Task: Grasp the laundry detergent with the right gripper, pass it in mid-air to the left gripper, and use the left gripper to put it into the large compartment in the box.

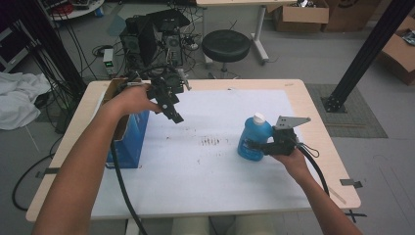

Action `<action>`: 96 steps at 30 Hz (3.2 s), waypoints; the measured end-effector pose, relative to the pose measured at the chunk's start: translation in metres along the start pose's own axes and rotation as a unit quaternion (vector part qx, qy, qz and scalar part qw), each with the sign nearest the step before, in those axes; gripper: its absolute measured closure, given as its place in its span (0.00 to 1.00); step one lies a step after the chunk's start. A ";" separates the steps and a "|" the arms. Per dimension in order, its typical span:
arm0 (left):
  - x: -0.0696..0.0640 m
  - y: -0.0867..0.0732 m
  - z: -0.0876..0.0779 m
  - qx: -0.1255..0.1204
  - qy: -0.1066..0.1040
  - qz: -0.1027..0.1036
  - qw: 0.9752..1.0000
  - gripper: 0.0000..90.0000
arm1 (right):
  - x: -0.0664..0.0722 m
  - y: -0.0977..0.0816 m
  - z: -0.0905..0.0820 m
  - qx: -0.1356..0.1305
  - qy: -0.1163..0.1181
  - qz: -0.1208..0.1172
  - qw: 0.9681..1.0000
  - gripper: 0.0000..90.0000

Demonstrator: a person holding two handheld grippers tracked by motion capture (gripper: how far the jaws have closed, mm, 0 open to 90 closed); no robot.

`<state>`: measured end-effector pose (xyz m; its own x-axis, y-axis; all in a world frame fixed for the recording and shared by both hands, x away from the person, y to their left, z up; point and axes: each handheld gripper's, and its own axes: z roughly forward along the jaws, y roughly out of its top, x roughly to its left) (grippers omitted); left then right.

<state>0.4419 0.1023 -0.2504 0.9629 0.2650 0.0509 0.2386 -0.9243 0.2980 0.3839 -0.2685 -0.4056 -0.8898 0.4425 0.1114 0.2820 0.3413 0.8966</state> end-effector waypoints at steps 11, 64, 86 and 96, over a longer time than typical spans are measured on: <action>-0.001 0.001 -0.001 -0.003 -0.002 0.002 1.000 0.25 | 0.003 0.001 -0.001 0.005 -0.013 -0.019 1.000 0.47; -0.075 0.041 -0.026 0.023 -0.063 0.100 0.993 0.24 | 0.050 0.088 0.030 0.056 0.153 -0.131 0.978 0.49; -0.084 0.055 -0.029 0.046 -0.062 0.097 0.992 0.24 | 0.061 0.086 0.078 0.079 0.184 -0.158 0.967 0.49; -0.088 0.060 -0.026 0.049 -0.065 0.099 0.992 0.23 | 0.066 0.084 0.096 0.083 0.193 -0.159 0.965 0.49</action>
<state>0.3681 0.0311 -0.2120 0.9987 0.0446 -0.0253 0.0488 -0.9786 0.1998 0.3833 -0.1310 -0.3642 -0.9990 -0.0377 0.0231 -0.0015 0.5512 0.8344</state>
